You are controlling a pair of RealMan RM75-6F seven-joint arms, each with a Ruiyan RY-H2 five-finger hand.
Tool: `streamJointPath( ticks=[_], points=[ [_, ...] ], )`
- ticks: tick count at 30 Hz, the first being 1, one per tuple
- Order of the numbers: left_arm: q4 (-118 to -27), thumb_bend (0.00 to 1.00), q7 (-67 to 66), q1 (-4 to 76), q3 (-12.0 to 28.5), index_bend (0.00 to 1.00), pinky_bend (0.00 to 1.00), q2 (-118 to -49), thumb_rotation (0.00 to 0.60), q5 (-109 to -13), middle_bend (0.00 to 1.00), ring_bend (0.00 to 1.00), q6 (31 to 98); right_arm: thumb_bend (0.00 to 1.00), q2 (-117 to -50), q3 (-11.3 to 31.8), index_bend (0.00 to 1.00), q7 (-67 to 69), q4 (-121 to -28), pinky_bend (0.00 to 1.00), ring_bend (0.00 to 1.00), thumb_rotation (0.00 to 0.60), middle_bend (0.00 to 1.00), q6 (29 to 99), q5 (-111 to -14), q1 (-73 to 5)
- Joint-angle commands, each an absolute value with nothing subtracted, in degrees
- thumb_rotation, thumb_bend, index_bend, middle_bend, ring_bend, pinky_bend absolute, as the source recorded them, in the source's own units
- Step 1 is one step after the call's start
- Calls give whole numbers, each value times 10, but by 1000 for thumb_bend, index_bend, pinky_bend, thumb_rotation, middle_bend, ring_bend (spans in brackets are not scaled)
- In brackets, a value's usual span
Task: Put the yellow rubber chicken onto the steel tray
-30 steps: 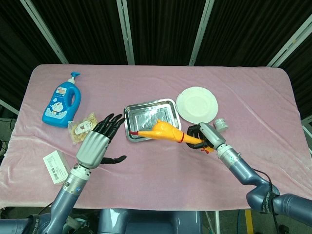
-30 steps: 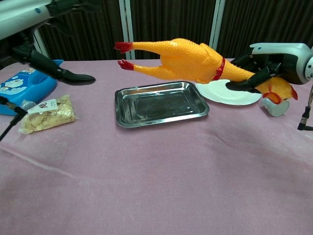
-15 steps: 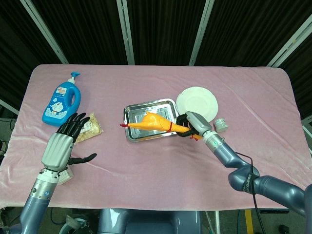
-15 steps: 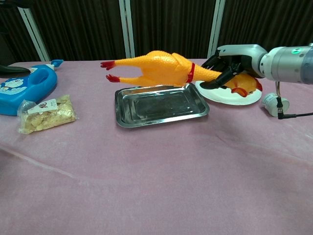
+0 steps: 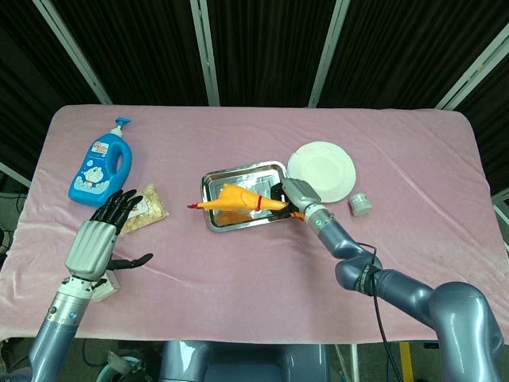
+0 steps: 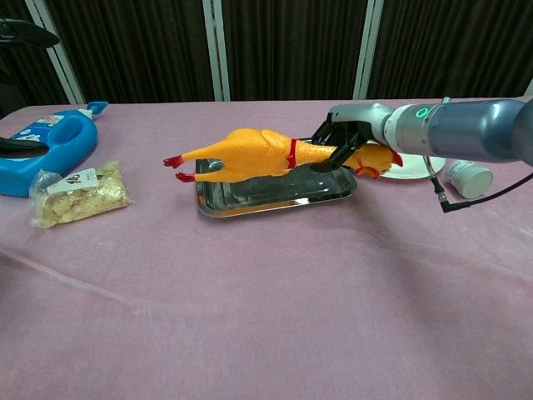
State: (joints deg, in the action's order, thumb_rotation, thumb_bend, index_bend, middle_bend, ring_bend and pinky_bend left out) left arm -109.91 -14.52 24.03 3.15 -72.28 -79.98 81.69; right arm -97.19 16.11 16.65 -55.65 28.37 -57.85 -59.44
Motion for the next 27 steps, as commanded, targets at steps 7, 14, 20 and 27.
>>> streamJointPath(
  ticks=[7,14,20,27],
  points=[
    [-1088,0,-138,235,38,99,200,-727,600,-787,54,2,806,710,-1017,171,886,130,-488,786,666,600,727,268,-541,-620],
    [-1085,0,-134,230,41,94,200,-725,600,-779,48,2,797,710,-1019,172,528,103,-478,593,498,600,563,255,-525,-630],
    [-1082,0,-132,228,45,90,200,-726,600,-778,45,2,793,463,-1013,173,306,86,-486,455,330,600,409,254,-514,-631],
    [-1081,0,-132,226,50,87,200,-727,600,-778,44,2,791,196,-1011,174,159,68,-493,394,243,600,319,258,-498,-632]
  ],
)
